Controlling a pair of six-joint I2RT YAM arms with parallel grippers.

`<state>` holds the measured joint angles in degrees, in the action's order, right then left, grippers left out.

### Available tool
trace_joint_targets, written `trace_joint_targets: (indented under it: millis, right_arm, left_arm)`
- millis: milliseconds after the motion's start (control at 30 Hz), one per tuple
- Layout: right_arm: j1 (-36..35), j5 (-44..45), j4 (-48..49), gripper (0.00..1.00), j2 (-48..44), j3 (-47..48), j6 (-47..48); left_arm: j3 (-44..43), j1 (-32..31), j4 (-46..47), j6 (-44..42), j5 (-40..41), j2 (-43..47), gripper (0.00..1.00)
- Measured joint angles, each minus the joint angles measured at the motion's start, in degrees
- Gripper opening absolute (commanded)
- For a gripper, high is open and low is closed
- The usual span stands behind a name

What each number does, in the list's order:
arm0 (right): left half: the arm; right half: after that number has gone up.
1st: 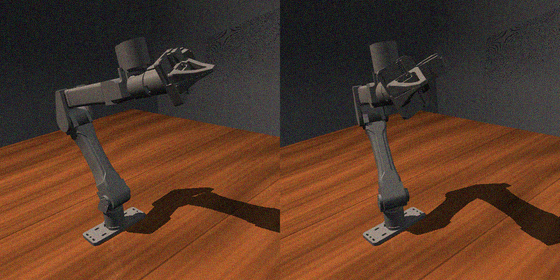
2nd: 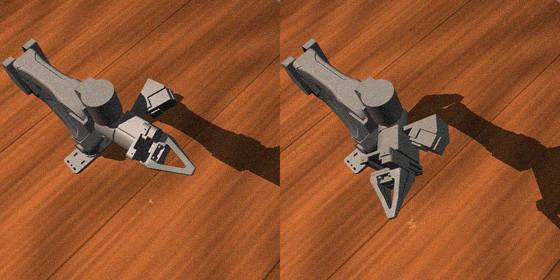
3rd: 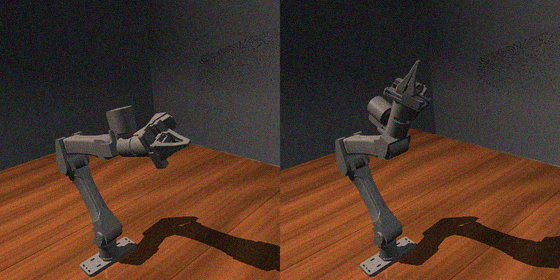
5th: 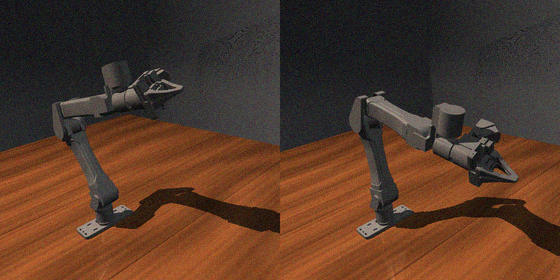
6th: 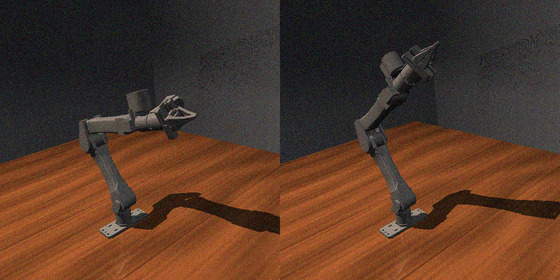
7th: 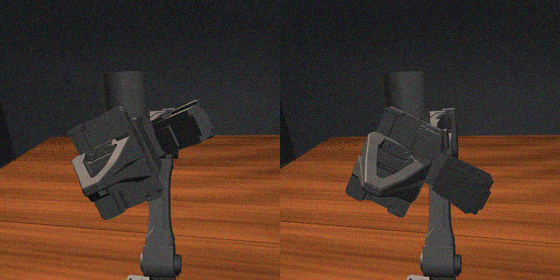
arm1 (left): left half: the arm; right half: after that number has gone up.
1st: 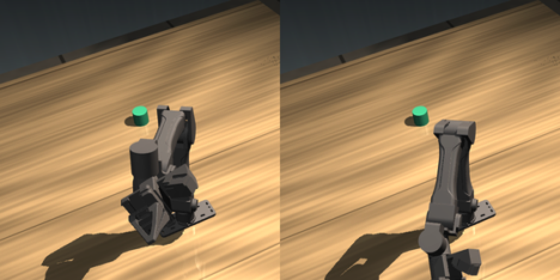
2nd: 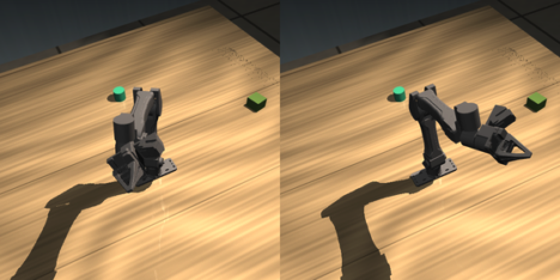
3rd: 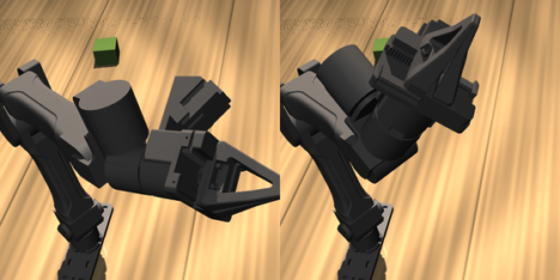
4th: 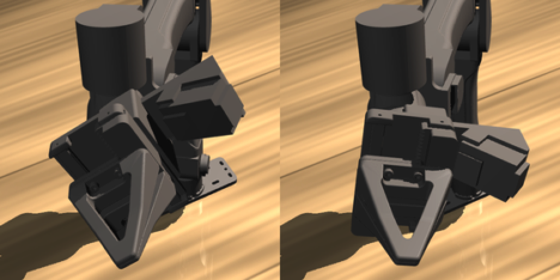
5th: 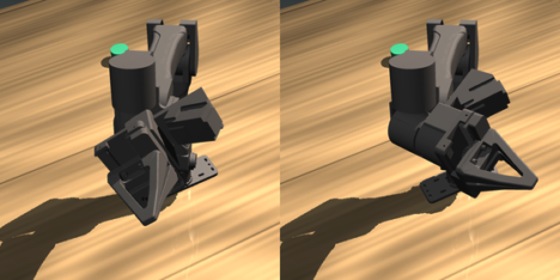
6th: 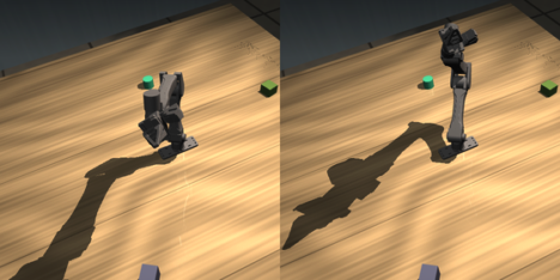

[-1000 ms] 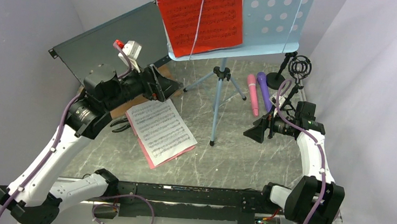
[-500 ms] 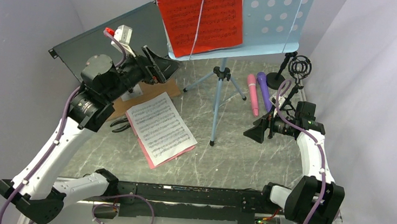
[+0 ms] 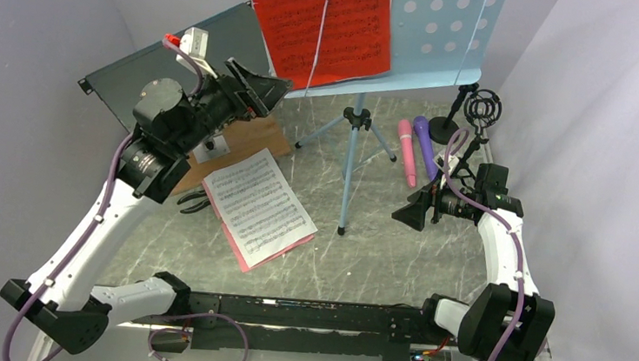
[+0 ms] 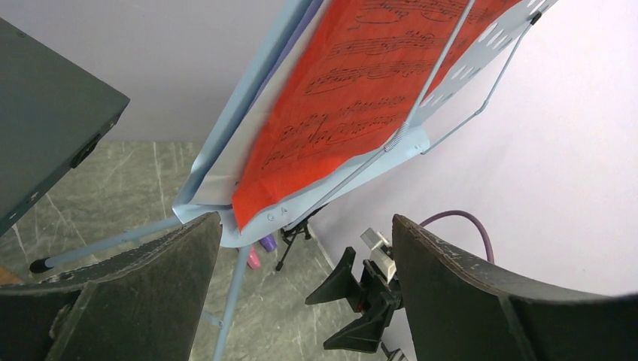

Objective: Pack up the instrument practice props
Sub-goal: Place the sheet music at the center of the board, then pick up the sheet music from the music stand.

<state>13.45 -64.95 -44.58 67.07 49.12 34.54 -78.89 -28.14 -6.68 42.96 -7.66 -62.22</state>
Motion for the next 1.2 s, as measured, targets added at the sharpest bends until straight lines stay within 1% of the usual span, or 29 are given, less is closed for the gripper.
trace_joint_targets:
  millis: [167,900,1200]
  right_arm:
    - [0.00,0.00,-0.02,1.00,0.00,0.00,0.04]
    - [0.00,0.00,-0.39,1.00,0.00,0.00,0.50]
    - [0.00,0.02,-0.39,1.00,0.00,0.00,0.59]
  left_arm:
    - [0.00,0.33,0.57,0.44,0.00,-1.07,0.86]
    - [0.04,1.92,6.27,3.21,-2.08,-4.37,0.68]
    - [0.92,2.08,7.74,2.82,-2.99,-4.37,0.66]
